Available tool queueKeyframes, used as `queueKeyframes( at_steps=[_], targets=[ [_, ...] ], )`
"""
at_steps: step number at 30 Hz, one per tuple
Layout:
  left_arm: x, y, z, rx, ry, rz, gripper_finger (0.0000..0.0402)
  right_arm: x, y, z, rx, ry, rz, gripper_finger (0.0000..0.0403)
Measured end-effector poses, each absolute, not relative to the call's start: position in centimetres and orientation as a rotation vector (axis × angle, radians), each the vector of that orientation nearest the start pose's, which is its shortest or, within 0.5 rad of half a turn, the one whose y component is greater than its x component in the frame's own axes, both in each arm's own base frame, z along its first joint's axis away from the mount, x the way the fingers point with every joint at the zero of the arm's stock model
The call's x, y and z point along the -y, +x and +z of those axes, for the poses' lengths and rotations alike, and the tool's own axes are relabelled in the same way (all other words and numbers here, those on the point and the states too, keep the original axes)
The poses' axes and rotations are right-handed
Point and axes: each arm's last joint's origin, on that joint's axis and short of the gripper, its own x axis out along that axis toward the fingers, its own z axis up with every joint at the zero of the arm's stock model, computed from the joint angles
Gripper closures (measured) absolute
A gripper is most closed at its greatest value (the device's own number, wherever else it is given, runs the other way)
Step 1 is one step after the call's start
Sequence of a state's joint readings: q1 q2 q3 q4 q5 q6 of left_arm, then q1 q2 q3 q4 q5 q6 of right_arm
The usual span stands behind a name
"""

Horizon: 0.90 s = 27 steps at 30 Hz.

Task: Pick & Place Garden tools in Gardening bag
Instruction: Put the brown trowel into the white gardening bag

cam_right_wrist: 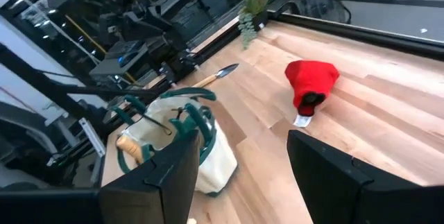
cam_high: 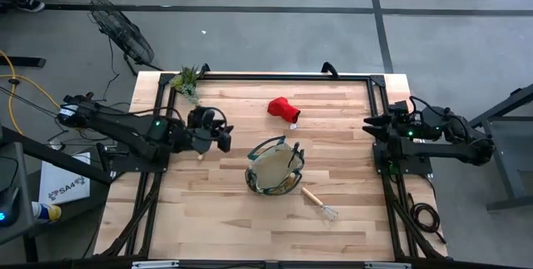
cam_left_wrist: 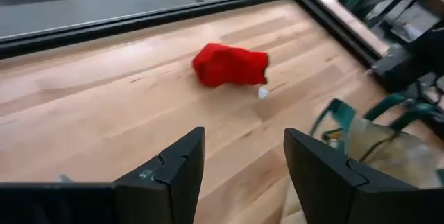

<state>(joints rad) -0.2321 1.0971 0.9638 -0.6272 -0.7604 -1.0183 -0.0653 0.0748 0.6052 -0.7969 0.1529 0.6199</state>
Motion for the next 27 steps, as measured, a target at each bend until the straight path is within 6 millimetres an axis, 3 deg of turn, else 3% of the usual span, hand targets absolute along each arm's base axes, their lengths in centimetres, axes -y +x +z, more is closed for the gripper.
queueKeyframes(
  at_steps=[14, 22, 27],
  targets=[
    [-2.3, 18.2, 28.3, -0.778, -0.749, 0.954, 0.0208, 0.8, 5.7, 27.2, -0.313, 0.599, -0.342, 0.0192],
    [-3.9, 17.8, 26.5, -1.016, -0.875, 1.024, 0.0208, 0.9, 6.8, 26.9, -0.374, 0.62, -0.365, 0.0192],
    [-4.0, 18.0, 24.2, -1.158, -0.935, 1.002, 0.0208, 0.9, 7.1, 26.8, -0.391, 0.633, -0.373, 0.0192]
  ],
)
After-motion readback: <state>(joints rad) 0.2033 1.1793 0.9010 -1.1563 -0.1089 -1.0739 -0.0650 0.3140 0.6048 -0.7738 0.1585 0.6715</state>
